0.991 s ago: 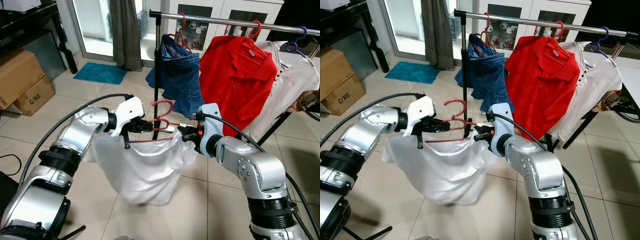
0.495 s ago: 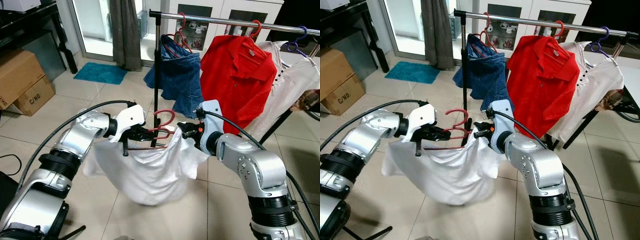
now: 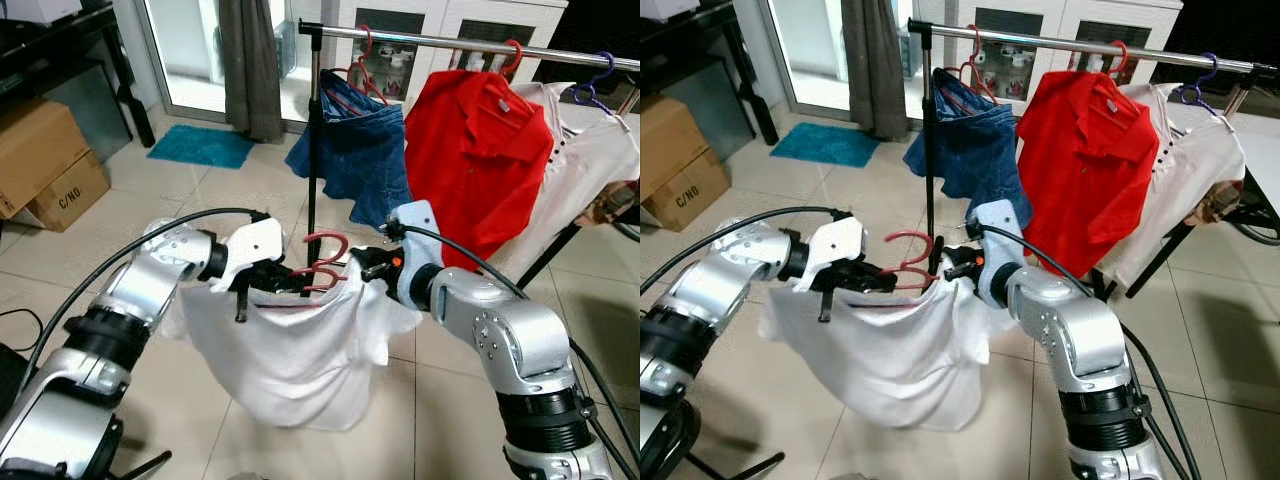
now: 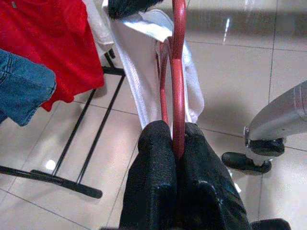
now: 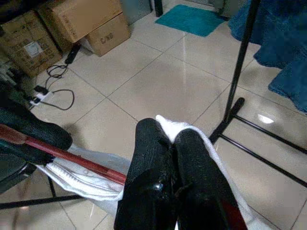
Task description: Hang hanger
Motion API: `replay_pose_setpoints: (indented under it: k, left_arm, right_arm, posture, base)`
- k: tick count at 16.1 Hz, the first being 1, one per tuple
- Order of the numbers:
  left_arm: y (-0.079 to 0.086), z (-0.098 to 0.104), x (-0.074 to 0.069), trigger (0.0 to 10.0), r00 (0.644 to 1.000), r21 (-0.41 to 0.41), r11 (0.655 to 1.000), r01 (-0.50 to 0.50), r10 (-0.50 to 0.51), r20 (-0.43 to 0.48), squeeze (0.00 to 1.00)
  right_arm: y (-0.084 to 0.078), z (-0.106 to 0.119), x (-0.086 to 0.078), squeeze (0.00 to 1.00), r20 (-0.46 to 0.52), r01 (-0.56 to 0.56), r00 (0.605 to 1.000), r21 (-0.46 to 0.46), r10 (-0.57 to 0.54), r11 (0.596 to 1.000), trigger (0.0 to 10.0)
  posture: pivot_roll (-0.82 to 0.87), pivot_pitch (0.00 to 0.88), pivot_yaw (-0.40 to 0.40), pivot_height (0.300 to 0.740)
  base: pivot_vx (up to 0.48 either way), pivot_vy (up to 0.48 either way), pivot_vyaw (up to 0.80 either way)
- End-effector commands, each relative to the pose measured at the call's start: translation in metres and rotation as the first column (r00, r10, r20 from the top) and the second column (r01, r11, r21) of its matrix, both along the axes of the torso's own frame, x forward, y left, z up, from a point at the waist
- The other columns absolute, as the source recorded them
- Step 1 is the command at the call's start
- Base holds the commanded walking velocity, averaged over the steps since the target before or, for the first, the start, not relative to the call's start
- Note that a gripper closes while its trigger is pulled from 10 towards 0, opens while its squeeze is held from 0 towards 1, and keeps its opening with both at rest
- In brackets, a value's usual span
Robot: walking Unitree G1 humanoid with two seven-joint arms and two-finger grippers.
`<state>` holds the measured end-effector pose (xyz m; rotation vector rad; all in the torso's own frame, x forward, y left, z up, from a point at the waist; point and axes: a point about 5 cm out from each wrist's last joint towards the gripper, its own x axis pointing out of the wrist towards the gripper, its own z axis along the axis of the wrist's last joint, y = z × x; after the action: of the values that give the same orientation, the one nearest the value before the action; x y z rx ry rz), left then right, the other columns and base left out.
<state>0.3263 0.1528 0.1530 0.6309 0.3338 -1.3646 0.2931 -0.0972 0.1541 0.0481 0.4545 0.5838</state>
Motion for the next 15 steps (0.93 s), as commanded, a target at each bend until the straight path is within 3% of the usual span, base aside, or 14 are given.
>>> replay_pose_setpoints:
  k: [1,4,8,12,13,14,15]
  left_arm:
    - [0.0,0.007,0.0,0.0,1.0,-0.018,1.0,0.014,-0.014,0.016,0.0]
    - [0.004,0.011,-0.003,0.0,1.0,-0.039,0.999,0.01,-0.01,0.015,0.0]
    - [0.011,0.015,-0.003,0.0,1.0,-0.041,0.999,-0.007,0.008,0.022,0.0]
    - [0.014,0.017,-0.005,0.0,1.0,-0.045,0.999,-0.005,0.006,0.018,0.0]
    - [0.014,0.018,-0.005,0.0,1.0,-0.044,0.999,0.002,-0.001,0.018,0.0]
    - [0.014,0.02,-0.006,0.0,1.0,-0.048,0.999,0.021,-0.021,0.016,0.0]
    - [0.012,0.022,-0.008,0.0,0.999,-0.056,0.997,0.05,-0.049,0.012,0.0]
  right_arm:
    - [0.003,0.009,-0.001,1.0,0.043,-0.028,0.999,0.031,0.027,0.999,10.0]
    - [0.002,0.011,-0.002,1.0,0.053,-0.046,0.998,0.034,0.045,0.998,10.0]
    - [-0.001,0.022,-0.007,1.0,0.111,-0.191,0.976,0.004,0.19,0.982,10.0]
    - [-0.006,0.034,-0.012,1.0,0.2,-0.341,0.915,-0.081,0.351,0.936,10.0]
    - [-0.008,0.037,-0.014,0.95,0.211,-0.395,0.889,-0.101,0.407,0.913,10.0]
    - [-0.008,0.041,-0.02,0.0,0.223,-0.48,0.842,-0.104,0.491,0.871,10.0]
    - [-0.008,0.042,-0.025,0.0,0.221,-0.542,0.803,-0.116,0.553,0.832,10.0]
  posture:
    - [-0.17,0.0,-0.005,0.74]
    - [-0.17,0.0,-0.009,0.74]
    - [-0.16,0.0,-0.022,0.74]
    - [-0.16,0.0,-0.015,0.74]
    - [-0.16,0.0,-0.009,0.74]
    - [-0.16,0.0,-0.005,0.74]
    - [-0.16,0.0,-0.004,0.74]
  base:
    - [0.0,0.0,0.0]
    - [0.0,0.0,0.0]
    - [0.0,0.0,0.0]
    - [0.0,0.0,0.0]
    - [0.0,0.0,0.0]
    - [0.0,0.0,0.0]
    - [0.0,0.0,0.0]
